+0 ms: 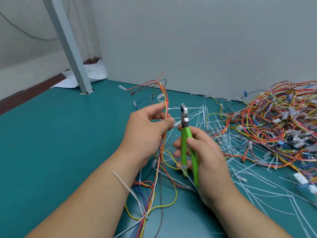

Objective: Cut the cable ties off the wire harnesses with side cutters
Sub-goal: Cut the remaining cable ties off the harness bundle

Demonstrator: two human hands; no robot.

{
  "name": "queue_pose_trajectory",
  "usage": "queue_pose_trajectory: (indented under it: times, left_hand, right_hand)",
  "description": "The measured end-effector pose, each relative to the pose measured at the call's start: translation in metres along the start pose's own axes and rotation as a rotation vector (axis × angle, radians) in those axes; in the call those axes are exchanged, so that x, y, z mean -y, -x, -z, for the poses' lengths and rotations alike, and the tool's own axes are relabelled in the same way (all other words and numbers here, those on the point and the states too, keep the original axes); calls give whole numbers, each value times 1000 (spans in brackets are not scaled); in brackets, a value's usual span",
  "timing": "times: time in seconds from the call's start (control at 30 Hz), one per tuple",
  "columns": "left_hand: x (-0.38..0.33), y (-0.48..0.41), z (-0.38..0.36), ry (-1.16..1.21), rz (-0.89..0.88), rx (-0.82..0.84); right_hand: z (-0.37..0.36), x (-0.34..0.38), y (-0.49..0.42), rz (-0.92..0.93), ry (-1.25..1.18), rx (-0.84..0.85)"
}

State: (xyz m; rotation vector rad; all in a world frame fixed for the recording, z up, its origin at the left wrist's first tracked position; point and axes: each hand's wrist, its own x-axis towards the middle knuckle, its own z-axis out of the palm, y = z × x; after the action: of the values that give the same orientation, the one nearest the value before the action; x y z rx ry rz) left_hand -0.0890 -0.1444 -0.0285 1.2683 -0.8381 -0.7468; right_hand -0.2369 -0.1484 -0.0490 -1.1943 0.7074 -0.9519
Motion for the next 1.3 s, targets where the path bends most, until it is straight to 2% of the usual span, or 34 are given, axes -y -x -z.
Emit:
queue_pose_trajectory:
  times: [0.17,0.4,0.87,1.3]
  left_hand:
    - [4,-2,1,-90,-47,-28]
    - [3,-1,1,-95,-54,-43]
    - [1,-2,3,-2,59,-121]
    - [-3,2,0,-62,-33,-81]
  right_hand:
    - [-1,1,-1,-66,34,103]
    - [-4,0,-2,-98,52,63]
    - [-11,-4,2,130,229,39]
    - [-7,-4,0,194,224,74]
